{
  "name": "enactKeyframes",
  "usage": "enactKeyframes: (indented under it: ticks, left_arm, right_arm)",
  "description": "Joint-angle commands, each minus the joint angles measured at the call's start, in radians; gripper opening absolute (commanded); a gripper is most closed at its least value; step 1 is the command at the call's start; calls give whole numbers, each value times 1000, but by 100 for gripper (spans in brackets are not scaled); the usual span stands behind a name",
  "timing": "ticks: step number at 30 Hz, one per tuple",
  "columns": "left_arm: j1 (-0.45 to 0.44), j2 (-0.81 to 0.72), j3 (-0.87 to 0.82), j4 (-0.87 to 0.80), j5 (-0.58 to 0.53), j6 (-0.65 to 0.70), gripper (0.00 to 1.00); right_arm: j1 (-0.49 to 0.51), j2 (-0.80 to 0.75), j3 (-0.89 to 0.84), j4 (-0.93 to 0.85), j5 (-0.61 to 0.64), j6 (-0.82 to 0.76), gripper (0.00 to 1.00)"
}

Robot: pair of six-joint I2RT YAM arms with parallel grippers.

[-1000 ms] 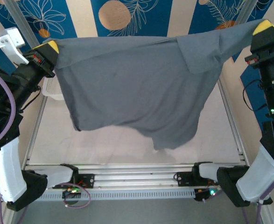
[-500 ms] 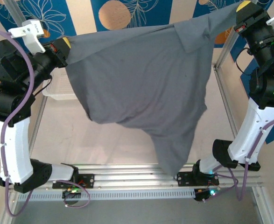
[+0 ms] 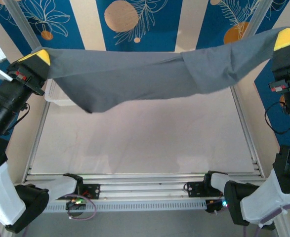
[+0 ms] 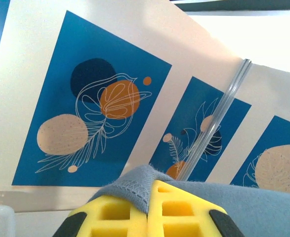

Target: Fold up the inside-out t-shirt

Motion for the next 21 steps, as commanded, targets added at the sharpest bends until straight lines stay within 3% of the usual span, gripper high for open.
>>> enactKeyframes:
  ticks: [1,8,14,17,21]
  left_arm:
    - [14,20,4,18,4,4,0]
    - [15,76,5,48,-34,35,0]
    - [16,253,52,108,-53,54,0]
    - [19,386,145,136,-19,41,0]
    - [34,546,370,131,26,0,0]
  right_arm:
    - [-6,62,-10,-3,3,20,0]
    - [-6,156,32,27,-5,31,0]
    - [-10,356,100,86,-23,24,0]
    - [-38,493,207,112,-50,53,0]
    - [-117,628,353,208,-138,238,0]
